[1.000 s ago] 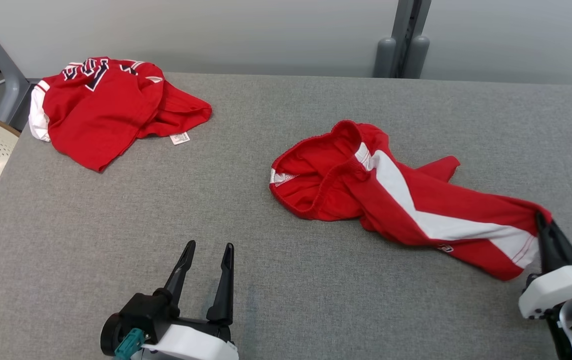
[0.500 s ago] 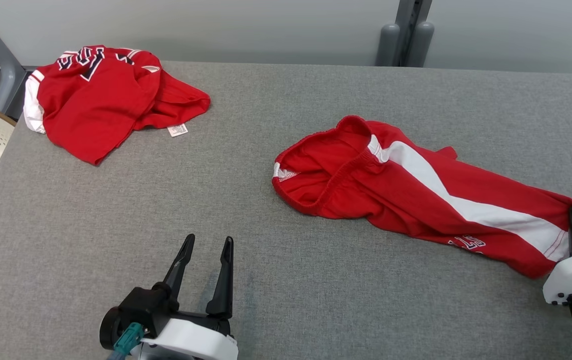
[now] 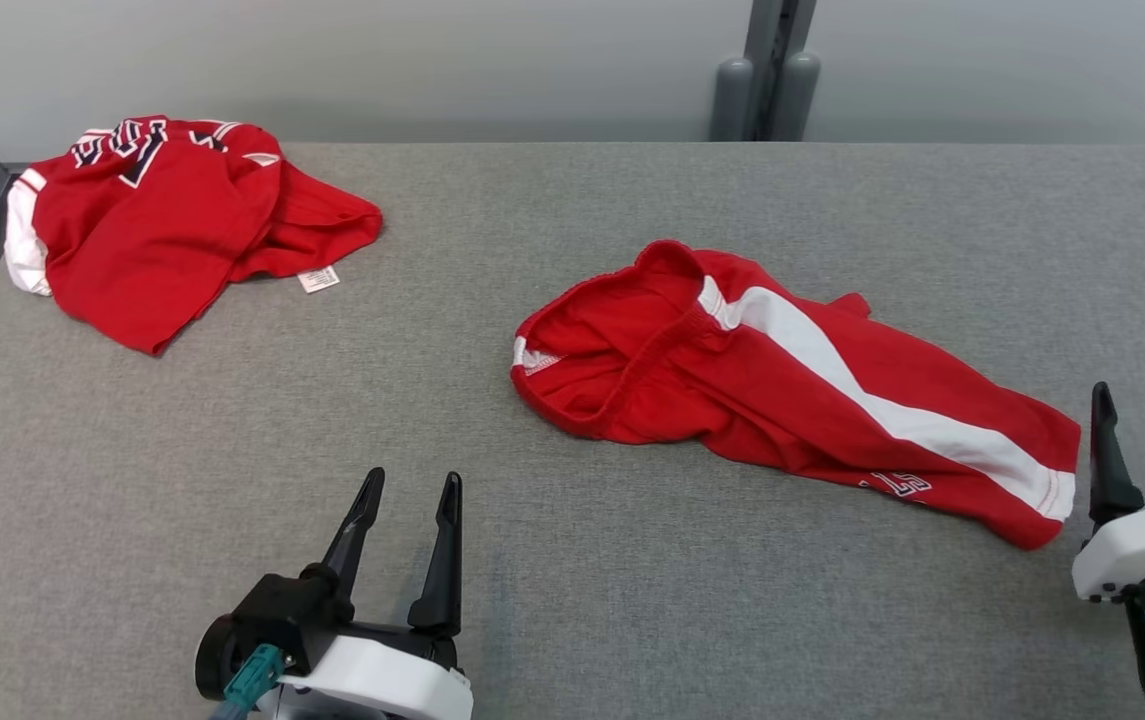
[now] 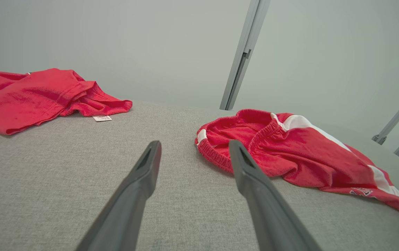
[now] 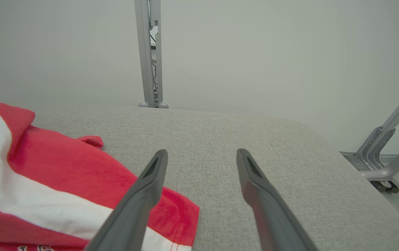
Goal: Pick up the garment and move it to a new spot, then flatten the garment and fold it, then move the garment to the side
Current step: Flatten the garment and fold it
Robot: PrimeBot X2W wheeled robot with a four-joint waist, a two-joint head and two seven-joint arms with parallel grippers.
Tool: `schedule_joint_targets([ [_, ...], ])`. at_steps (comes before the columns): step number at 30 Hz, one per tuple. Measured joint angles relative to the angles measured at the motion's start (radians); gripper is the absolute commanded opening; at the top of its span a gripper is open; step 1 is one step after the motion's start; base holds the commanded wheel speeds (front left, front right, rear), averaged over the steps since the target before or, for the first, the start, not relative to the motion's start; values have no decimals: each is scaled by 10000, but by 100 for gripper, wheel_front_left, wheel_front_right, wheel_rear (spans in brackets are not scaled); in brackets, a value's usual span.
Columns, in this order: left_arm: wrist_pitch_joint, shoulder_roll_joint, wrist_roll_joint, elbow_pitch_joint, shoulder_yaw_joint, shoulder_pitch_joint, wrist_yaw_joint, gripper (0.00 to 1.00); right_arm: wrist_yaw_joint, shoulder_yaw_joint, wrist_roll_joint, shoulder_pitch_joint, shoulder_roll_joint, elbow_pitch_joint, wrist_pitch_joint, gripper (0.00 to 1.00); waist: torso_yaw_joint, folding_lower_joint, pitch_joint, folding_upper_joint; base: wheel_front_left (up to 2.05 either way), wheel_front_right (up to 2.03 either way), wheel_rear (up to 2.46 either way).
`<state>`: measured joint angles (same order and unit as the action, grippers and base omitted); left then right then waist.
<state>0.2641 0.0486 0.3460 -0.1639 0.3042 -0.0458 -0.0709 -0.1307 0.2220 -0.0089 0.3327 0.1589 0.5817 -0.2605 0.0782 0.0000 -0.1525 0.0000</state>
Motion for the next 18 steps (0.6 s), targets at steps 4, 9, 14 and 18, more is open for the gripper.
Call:
schedule_joint_targets([
  [4,0,-4,-31,-117,71,-90,96,100,0,-199,109,-601,-330,-1112,-6,100,-235,0,45,0,0,0,0],
  [9,0,2,-351,-798,447,-1072,420,100,0,-629,297,-979,-688,-1994,-12,100,-668,0,40,0,0,0,0],
  [14,-564,-4,-324,-2251,1166,-2805,976,100,-2,-945,433,-1109,-855,-2424,-12,100,-1188,0,-73,0,0,0,0],
  [18,-930,-4,-422,-3607,1452,-4236,1152,100,0,-1216,558,-1046,-959,-2606,-12,100,-1692,0,-287,0,0,0,0],
])
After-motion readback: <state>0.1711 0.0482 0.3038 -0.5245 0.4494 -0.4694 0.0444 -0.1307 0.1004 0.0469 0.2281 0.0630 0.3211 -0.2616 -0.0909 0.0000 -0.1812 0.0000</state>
